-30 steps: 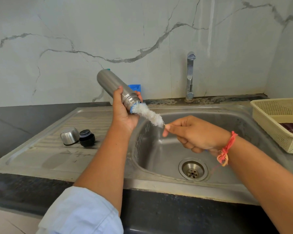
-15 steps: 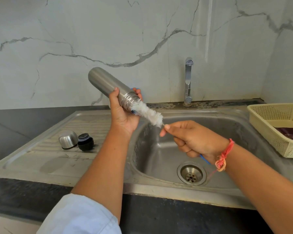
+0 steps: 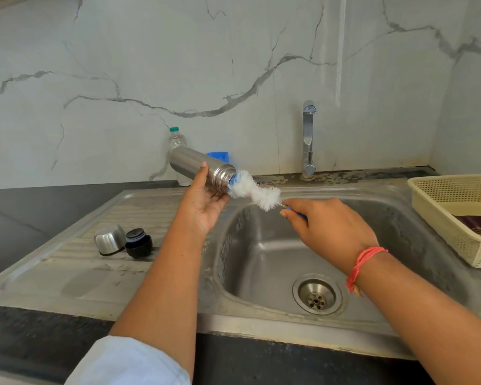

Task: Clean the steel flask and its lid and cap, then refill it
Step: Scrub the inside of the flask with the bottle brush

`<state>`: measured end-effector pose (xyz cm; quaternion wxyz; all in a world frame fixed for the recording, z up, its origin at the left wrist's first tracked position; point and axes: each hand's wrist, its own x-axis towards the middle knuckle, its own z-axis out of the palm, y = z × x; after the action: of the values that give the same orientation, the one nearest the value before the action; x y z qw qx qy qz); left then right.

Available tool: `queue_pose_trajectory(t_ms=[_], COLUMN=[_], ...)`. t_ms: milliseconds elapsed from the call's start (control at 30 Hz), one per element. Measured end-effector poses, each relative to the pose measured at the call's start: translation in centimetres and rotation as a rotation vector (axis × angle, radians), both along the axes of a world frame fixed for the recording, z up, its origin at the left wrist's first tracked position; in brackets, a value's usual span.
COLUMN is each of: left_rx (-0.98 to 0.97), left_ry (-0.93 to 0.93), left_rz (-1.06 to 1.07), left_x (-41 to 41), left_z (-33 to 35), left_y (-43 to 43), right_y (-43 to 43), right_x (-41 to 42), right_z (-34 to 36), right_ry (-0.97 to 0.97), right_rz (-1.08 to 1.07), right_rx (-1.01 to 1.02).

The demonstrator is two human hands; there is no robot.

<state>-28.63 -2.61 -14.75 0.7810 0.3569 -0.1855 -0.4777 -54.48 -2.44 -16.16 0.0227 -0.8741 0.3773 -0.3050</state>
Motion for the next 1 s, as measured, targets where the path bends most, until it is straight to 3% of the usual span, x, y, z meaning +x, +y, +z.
queue_pose_trajectory(t_ms=[167, 367, 533, 600, 1000], left_rx=[0.008, 0.005, -0.040, -0.054, -0.211], left_ry=[0.178, 0.202, 0.131, 0.145, 0.356], left_rz=[-0.023, 0.103, 0.141, 0.135, 0.207], left_x=[0.7, 1.0, 0.5, 0.4, 2.2], left_z=[0.0, 0.1, 0.7, 0.8, 1.3], left_y=[0.0, 0.5, 0.6, 0.5, 1.8], right_y=[0.5, 0.1, -1.0, -1.0, 0.3], right_x=[-0.3, 0.4, 0.6, 0.3, -0.5], right_z=[0.6, 0.1, -0.3, -0.2, 0.9], right_ry=[0.161, 0.115, 0.106, 0.077, 0.027], right_rz=[-0.075, -0.047, -0.230, -0.274, 0.045], right_rx=[-0.113, 0.042, -0.317, -0.346, 0.037])
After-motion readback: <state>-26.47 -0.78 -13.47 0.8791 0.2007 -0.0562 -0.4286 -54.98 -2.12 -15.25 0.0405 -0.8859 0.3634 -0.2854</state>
